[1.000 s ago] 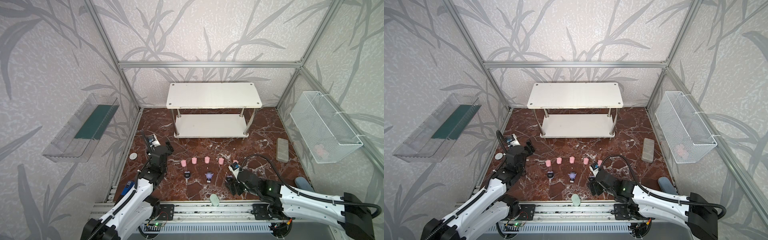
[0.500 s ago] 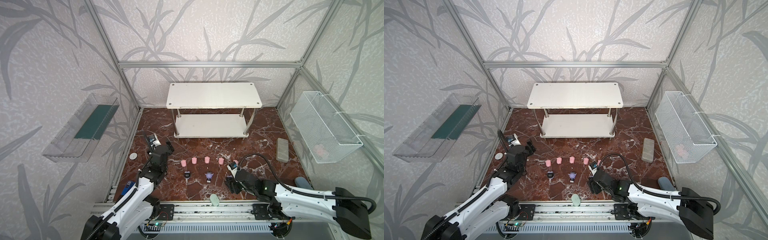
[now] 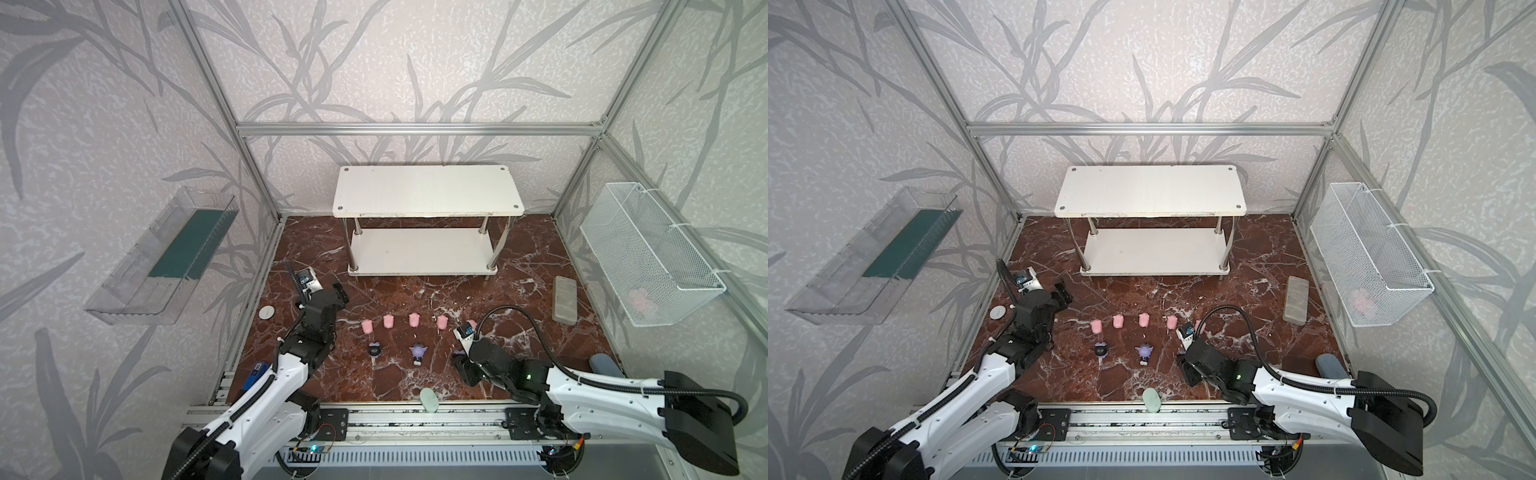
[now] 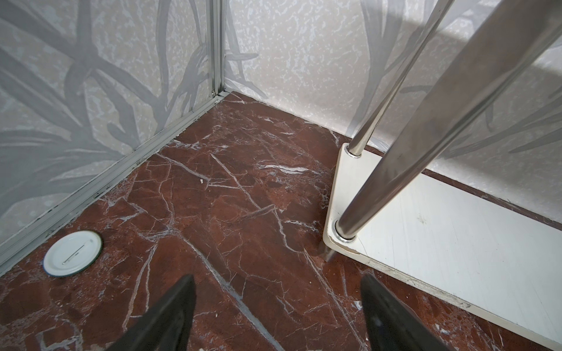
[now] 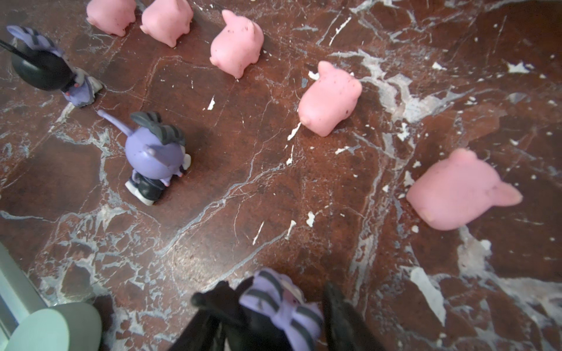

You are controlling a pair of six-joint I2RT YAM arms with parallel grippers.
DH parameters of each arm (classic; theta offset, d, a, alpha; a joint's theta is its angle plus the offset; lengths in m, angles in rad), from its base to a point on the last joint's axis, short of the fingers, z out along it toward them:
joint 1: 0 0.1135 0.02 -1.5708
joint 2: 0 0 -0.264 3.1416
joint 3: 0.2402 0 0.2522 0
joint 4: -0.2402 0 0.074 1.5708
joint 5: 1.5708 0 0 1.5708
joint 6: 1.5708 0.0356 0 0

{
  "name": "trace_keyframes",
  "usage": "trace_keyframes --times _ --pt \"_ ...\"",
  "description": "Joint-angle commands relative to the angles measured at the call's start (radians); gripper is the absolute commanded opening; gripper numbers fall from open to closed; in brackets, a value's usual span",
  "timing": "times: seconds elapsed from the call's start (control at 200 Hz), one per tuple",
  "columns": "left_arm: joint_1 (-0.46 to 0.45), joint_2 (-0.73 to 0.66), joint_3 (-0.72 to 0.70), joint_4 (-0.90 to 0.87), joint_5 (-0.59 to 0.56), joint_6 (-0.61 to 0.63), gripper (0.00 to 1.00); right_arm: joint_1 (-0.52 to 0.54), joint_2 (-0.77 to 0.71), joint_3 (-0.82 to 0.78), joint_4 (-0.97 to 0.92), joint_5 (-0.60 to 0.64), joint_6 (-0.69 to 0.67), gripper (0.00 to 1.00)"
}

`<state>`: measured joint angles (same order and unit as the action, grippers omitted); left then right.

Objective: Organize plastic toys on shelves
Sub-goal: Pick up the plastic toy from the bottom-center of the table.

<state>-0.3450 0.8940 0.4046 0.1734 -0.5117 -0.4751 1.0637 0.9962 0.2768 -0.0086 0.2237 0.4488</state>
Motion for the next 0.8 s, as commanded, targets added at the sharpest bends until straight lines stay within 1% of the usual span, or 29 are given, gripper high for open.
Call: trace_keyframes --times 0.0,0.07,0.12,0.175,0.205,0.5,0.635,0.795 --pt "-0.003 0.005 0.007 0.018 -0.007 -0.020 0.83 0.005 0.000 -0.013 0.011 0.022 0.004 0.45" --pt "-0.003 0.008 0.007 0.017 -0.006 -0.021 0.83 0.007 -0.008 -0.013 0.009 0.020 0.001 0.39" --pt "-0.003 0.008 0.007 0.020 -0.006 -0.022 0.83 0.006 -0.016 -0.013 0.006 0.020 0.001 0.37" --pt "-0.003 0.009 0.007 0.021 -0.005 -0.022 0.83 0.005 -0.028 -0.013 0.003 0.018 -0.002 0.30" --pt "-0.003 0.011 0.007 0.021 -0.005 -0.022 0.83 0.005 -0.033 -0.010 -0.002 0.017 -0.002 0.29" --pt "-0.003 0.017 0.007 0.028 -0.005 -0.022 0.83 0.005 -0.106 0.041 -0.092 0.020 -0.016 0.29" --pt "-0.003 0.015 0.008 0.028 -0.003 -0.020 0.83 0.004 -0.131 0.123 -0.186 0.061 -0.045 0.29" --pt "-0.002 0.023 0.003 0.037 0.000 -0.022 0.83 -0.024 -0.107 0.248 -0.263 0.080 -0.100 0.29"
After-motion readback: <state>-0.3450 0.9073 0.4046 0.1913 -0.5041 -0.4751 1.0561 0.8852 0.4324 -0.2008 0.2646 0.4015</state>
